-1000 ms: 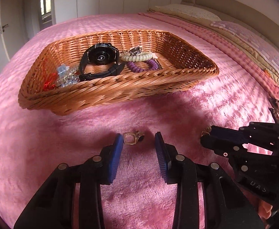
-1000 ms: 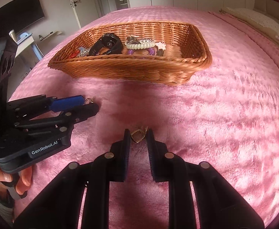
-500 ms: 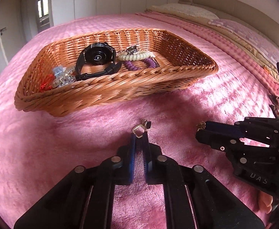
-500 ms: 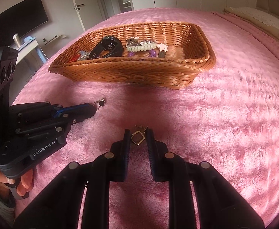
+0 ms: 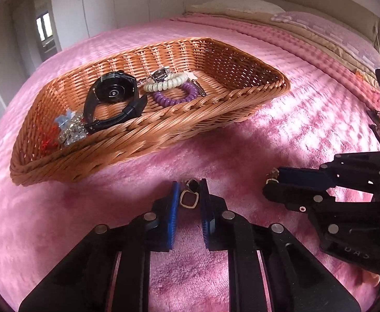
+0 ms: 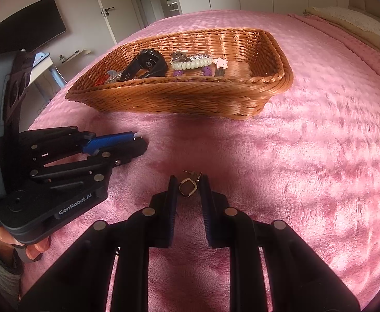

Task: Organize jewelry
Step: 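Grasp a small gold ring with the left tool while the right tool grasps a gold buckle, then lower the ring and buckle into the basket and open both tools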

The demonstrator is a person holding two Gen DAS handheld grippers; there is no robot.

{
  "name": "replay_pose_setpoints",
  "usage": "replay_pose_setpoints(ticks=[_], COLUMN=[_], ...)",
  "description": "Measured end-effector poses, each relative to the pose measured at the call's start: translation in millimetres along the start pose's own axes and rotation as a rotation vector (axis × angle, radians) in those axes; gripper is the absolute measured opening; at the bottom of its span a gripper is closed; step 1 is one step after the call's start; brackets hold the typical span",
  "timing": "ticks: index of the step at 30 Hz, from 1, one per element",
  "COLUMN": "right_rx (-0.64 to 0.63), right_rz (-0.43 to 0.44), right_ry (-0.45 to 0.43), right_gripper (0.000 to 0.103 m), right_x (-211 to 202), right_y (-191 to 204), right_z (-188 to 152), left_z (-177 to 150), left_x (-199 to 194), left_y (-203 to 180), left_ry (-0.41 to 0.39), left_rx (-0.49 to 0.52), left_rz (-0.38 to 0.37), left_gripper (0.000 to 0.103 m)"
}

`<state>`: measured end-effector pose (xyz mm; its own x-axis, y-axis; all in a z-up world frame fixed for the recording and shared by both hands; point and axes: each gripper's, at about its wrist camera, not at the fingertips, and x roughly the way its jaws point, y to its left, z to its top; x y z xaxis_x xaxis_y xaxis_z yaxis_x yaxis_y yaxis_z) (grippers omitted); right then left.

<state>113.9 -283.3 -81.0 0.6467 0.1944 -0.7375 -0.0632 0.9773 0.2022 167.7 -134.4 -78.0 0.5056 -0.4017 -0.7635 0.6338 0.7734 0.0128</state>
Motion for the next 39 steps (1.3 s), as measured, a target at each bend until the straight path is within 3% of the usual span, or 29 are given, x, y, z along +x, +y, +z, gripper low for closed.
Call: replay_pose_setpoints(ticks=[10,19,20,22,27,34,39], right_rx=[-0.011,-0.002,-0.009,-0.028,-0.058,-0.065,-0.086], right_rz=[-0.009,-0.059,-0.067,-0.068,-0.063,-0.033,-0.016], right_ry=[0.002,0.013,0.010,0.004,-0.027,-0.087,-0.176], right_gripper=[0.027,0.027,0.025,0.012,0.012,0.012,0.012], right_x=[-4,8,8,7,-1,-34,-72], right_y=[4,5,6,9,14,22,29], right_z=[-4,8,9,8,5,10,45], left_z=[-26,-31,-30,-31,-31,-28,-3], left_x=[-23,-25,-25,-25,-29,-58,-98], left_y=[11,11,11,10,9,16,21], left_ry=[-0.031,-0.035,-0.036,-0.039,-0.057,-0.133,-0.232], left_rx=[-0.094,-0.102,-0.102,-0.100,-0.098,-0.141,-0.141], left_rz=[-0.042,-0.056,-0.056,-0.056,-0.058,-0.094,-0.079], left_gripper=[0.013,0.013,0.013,0.013,0.013,0.013,0.013])
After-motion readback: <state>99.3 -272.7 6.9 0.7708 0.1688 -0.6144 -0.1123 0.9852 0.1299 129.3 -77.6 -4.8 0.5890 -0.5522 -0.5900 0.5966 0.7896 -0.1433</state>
